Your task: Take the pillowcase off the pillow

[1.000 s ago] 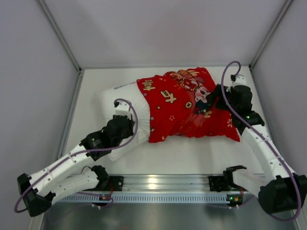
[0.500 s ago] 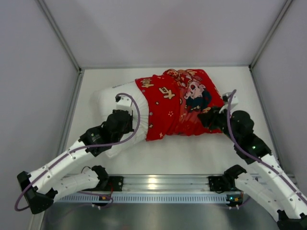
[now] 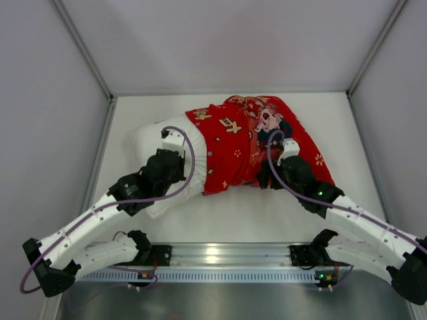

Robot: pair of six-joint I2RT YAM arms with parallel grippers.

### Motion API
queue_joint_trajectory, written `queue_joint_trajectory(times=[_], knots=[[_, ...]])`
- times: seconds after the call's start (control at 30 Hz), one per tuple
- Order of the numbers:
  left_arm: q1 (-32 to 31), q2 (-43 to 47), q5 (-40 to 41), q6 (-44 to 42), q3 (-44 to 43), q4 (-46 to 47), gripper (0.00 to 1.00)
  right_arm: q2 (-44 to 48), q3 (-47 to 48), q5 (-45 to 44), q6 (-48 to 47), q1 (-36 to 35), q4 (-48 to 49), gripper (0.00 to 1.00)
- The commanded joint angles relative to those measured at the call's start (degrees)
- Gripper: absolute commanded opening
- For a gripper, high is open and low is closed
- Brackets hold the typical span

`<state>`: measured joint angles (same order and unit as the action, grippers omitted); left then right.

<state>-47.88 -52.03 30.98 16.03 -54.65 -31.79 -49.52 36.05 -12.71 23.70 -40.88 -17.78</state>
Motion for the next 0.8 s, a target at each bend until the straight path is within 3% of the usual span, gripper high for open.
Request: queue_joint_trajectory(times=[0.0,0.1,0.13,0.2,0.23,0.27,0.47,0.6,0.77], knots=[[0.7,1.6,4.6,-0.7,-4.8,5.6,0.00,-5.7,2.5,-5.5,0.0,-0.8,5.2,0.73],[0.7,1.2,4.6,-0.7,-4.8,5.6,0.00,-9.3,3.1,-3.4,0.2,-0.8,10.1,0.63],[0.7,1.1,4.7,-0.6,-4.8,5.8,0.00,-9.8,2.9,-1.8,0.9,-0.8,11.4,0.48],[0.7,0.8,4.8,-0.3,-5.2,6.0,0.00,-10.9,2.8,-1.5,1.5,-0.8,13.0,0.29],[0.7,0.5,4.9,-0.4,-5.5,6.3,0.00,-11.0,2.9,-2.3,1.8,-0.8,13.0,0.11],[0.7,0.5,5.0,-0.4,-5.8,6.3,0.00,-10.9,2.6,-3.4,2.0,-0.8,12.9,0.02],[0.7,-0.2,8.5,-2.0,-10.6,6.3,0.00,-3.2,4.8,-14.3,1.2,2.6,4.1,0.00],[0.8,0.9,13.0,-4.9,-13.6,5.9,0.00,2.0,7.1,-18.2,-0.7,13.5,-2.7,0.00],[0.8,3.0,18.6,-8.3,-17.1,5.2,0.00,3.6,7.7,-13.9,-2.3,30.6,-4.5,0.00]])
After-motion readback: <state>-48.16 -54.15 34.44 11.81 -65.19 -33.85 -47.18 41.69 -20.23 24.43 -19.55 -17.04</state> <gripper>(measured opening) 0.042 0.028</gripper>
